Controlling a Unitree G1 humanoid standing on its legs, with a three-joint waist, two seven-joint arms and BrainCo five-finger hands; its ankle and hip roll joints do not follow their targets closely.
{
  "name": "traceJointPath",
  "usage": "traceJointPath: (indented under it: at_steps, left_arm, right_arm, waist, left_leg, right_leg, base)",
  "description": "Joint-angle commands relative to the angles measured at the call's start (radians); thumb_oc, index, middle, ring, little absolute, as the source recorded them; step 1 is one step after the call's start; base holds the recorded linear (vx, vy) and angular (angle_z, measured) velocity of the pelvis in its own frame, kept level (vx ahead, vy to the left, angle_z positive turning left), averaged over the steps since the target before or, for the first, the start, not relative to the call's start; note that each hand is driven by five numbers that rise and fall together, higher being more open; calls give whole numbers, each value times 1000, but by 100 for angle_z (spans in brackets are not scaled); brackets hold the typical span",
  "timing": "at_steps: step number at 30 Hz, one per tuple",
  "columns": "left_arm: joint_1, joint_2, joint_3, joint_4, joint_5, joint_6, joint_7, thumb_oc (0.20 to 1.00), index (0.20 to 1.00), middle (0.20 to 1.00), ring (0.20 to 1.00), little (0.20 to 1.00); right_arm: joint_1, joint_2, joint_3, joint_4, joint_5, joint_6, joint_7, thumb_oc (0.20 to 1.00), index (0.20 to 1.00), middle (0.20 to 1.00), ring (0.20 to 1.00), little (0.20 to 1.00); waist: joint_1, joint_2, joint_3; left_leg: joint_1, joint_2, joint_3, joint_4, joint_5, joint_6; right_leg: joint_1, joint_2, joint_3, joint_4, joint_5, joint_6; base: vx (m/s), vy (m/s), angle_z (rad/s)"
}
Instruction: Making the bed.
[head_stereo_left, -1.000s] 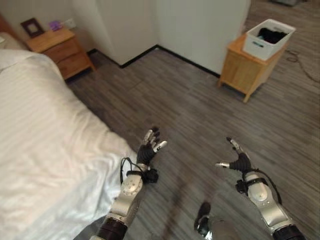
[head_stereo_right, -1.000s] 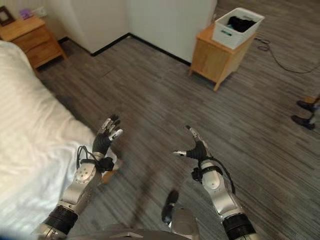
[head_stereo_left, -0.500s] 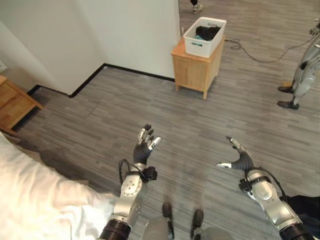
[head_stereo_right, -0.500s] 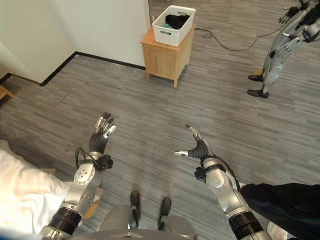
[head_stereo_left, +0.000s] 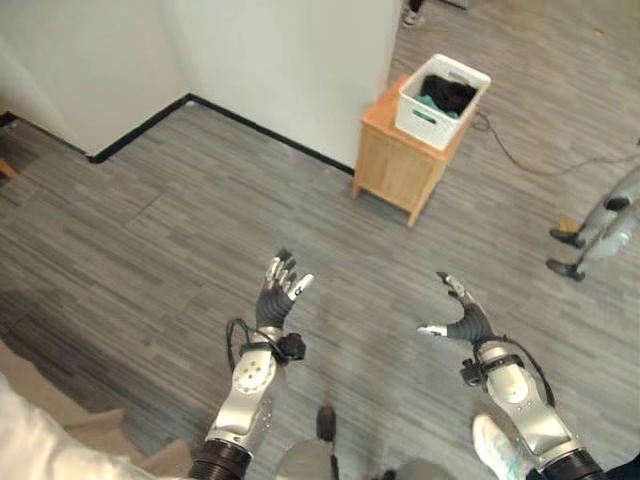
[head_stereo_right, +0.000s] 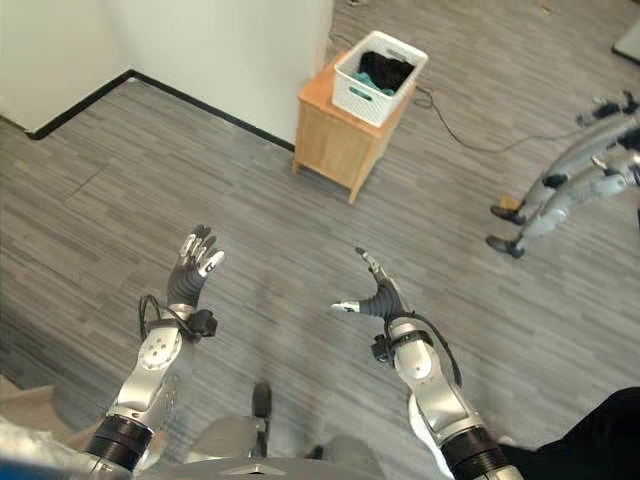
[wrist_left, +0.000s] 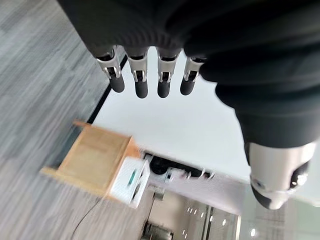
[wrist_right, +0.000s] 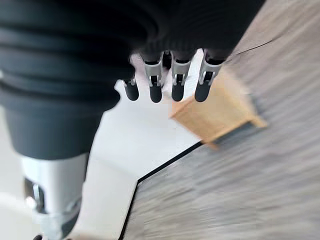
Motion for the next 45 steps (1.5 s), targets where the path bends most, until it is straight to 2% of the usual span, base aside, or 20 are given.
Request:
traceJointPath:
  at_steps: [1,4,7,8,11,13,14,15,16,18,20,21,22,25,32,36,38,39,41,45]
  left_arm:
    - [-18,58,31,-159,91,-45,6,1000,1000,1000,1000,1000]
    - [-17,68,37,-199,100,-50,-10,1000,1000,1000,1000,1000]
    - [-25,59,43,-210,95,-61,-22,1000,1000,1000,1000,1000]
    - [-36,54,30,-195,82,-70,-43,1000,1000,1000,1000,1000]
    - [-1,60,31,-191,80,-61,-75,1000,1000,1000,1000,1000]
    - [75,45,46,-183,40,-60,-107,1000,1000,1000,1000,1000]
    - [74,45,46,-184,40,-59,-108,1000,1000,1000,1000,1000]
    - [108,40,50,-183,9,-59,-132,1000,1000,1000,1000,1000]
    - [107,40,51,-184,9,-59,-133,1000,1000,1000,1000,1000]
    - [149,46,62,-187,-13,-51,-159,1000,1000,1000,1000,1000]
    - [169,46,70,-189,-22,-50,-169,1000,1000,1000,1000,1000]
    - [170,46,70,-190,-22,-49,-169,1000,1000,1000,1000,1000]
    - [186,44,77,-185,-13,-46,-167,1000,1000,1000,1000,1000]
    - [197,42,86,-171,-6,-41,-159,1000,1000,1000,1000,1000]
    - [215,41,105,-151,-7,-28,-140,1000,1000,1000,1000,1000]
    - [177,74,73,-125,25,-15,-123,1000,1000,1000,1000,1000]
    - [160,78,66,-121,30,-10,-115,1000,1000,1000,1000,1000]
    - [144,89,55,-123,36,-11,-107,1000,1000,1000,1000,1000]
    - [128,101,45,-130,41,-9,-102,1000,1000,1000,1000,1000]
    - [118,102,35,-135,39,-6,-112,1000,1000,1000,1000,1000]
  right_arm:
    - [-66,15,-12,-70,-22,-52,-1,1000,1000,1000,1000,1000]
    - [-63,8,-12,-79,-15,-57,3,1000,1000,1000,1000,1000]
    - [-47,-12,-14,-79,-21,-58,-1,1000,1000,1000,1000,1000]
    - [-47,-34,-15,-81,-26,-52,2,1000,1000,1000,1000,1000]
    - [-38,-27,-18,-72,-24,-42,15,1000,1000,1000,1000,1000]
    - [-50,-48,-12,-64,-8,-47,30,1000,1000,1000,1000,1000]
    - [-51,-48,-12,-64,-8,-47,30,1000,1000,1000,1000,1000]
    - [-73,-76,-24,-67,-2,-50,22,1000,1000,1000,1000,1000]
    - [-74,-76,-24,-67,-2,-50,22,1000,1000,1000,1000,1000]
    - [-81,-96,-58,-70,-7,-48,5,1000,1000,1000,1000,1000]
    - [-66,-96,-83,-71,-7,-46,-7,1000,1000,1000,1000,1000]
    - [-65,-95,-83,-72,-7,-46,-7,1000,1000,1000,1000,1000]
    - [-56,-90,-95,-59,-17,-43,-19,1000,1000,1000,1000,1000]
    - [-64,-81,-101,-36,-28,-33,-33,1000,1000,1000,1000,1000]
    - [-74,-43,-77,-38,-34,-34,-30,1000,1000,1000,1000,1000]
    - [-66,8,-55,-35,-41,-29,-30,1000,1000,1000,1000,1000]
    - [-68,16,-51,-40,-42,-27,-31,1000,1000,1000,1000,1000]
    - [-65,23,-45,-51,-41,-24,-23,1000,1000,1000,1000,1000]
    - [-58,30,-49,-61,-46,-22,-27,1000,1000,1000,1000,1000]
    - [-27,32,-65,-91,-30,-25,-23,1000,1000,1000,1000,1000]
  waist:
    - [35,12,28]
    - [35,14,23]
    - [16,29,15]
    - [2,38,19]
    - [-2,28,-2]
    - [22,54,13]
    - [18,52,12]
    - [26,58,48]
    - [23,56,45]
    - [12,47,44]
    - [10,44,28]
    - [9,42,26]
    - [20,53,5]
    - [41,61,-12]
    - [68,39,-38]
    - [57,-23,-33]
    - [40,-25,-30]
    - [7,-14,-21]
    - [-19,10,-6]
    - [-71,35,16]
  left_leg:
    - [3,47,-67,9,-110,-61]
    - [3,45,-131,15,-131,-80]
    - [20,30,-301,16,-155,-102]
    - [21,18,-381,45,-179,-117]
    - [27,15,-411,98,-238,-120]
    - [-62,21,-368,336,-208,-191]
    - [-70,16,-371,341,-204,-190]
    - [-179,29,-252,499,-163,-195]
    - [-188,25,-255,502,-159,-194]
    - [-239,136,0,481,-183,-169]
    - [-255,137,92,376,-187,-144]
    - [-253,135,92,371,-185,-143]
    - [-254,101,118,241,-124,-145]
    - [-289,107,152,78,-3,-170]
    - [-281,113,120,-21,62,-167]
    - [-203,91,146,-21,8,-122]
    - [-177,85,145,-24,-11,-109]
    - [-124,79,132,-32,-45,-89]
    - [-77,95,129,-40,-73,-81]
    - [-15,111,104,-40,-116,-103]
  right_leg:
    - [25,90,35,-274,89,-17]
    - [32,90,40,-479,51,-53]
    - [-23,122,234,-681,87,-68]
    - [-37,94,282,-744,144,-56]
    - [-1,75,261,-768,158,-60]
    - [80,69,199,-802,157,-82]
    - [77,65,197,-805,161,-80]
    - [135,53,135,-821,143,-98]
    - [130,50,132,-823,147,-97]
    - [195,45,28,-856,102,-104]
    - [214,48,-19,-857,75,-104]
    - [214,46,-20,-857,75,-103]
    - [225,68,-45,-857,58,-101]
    - [260,105,-74,-857,10,-100]
    - [344,114,-74,-833,-22,-83]
    - [264,48,-25,-547,10,-19]
    - [218,31,-11,-446,63,5]
    - [155,22,24,-297,152,28]
    - [76,18,21,-190,178,32]
    - [-28,25,-5,-339,95,-20]
  base:
    - [384,-16,152]
    - [222,-100,135]
    - [376,-138,162]
    - [361,-172,183]
    - [315,-207,203]
    - [269,-175,162]
    - [34,-76,73]
    - [5,-46,47]
    - [58,-137,69]
    - [140,-184,89]
    - [181,-73,93]
    - [276,31,91]
    - [319,33,75]
    - [349,51,53]
    - [354,136,27]
    - [420,257,-21]
    - [255,217,-27]
    - [292,214,-12]
    - [291,178,6]
    - [406,46,6]
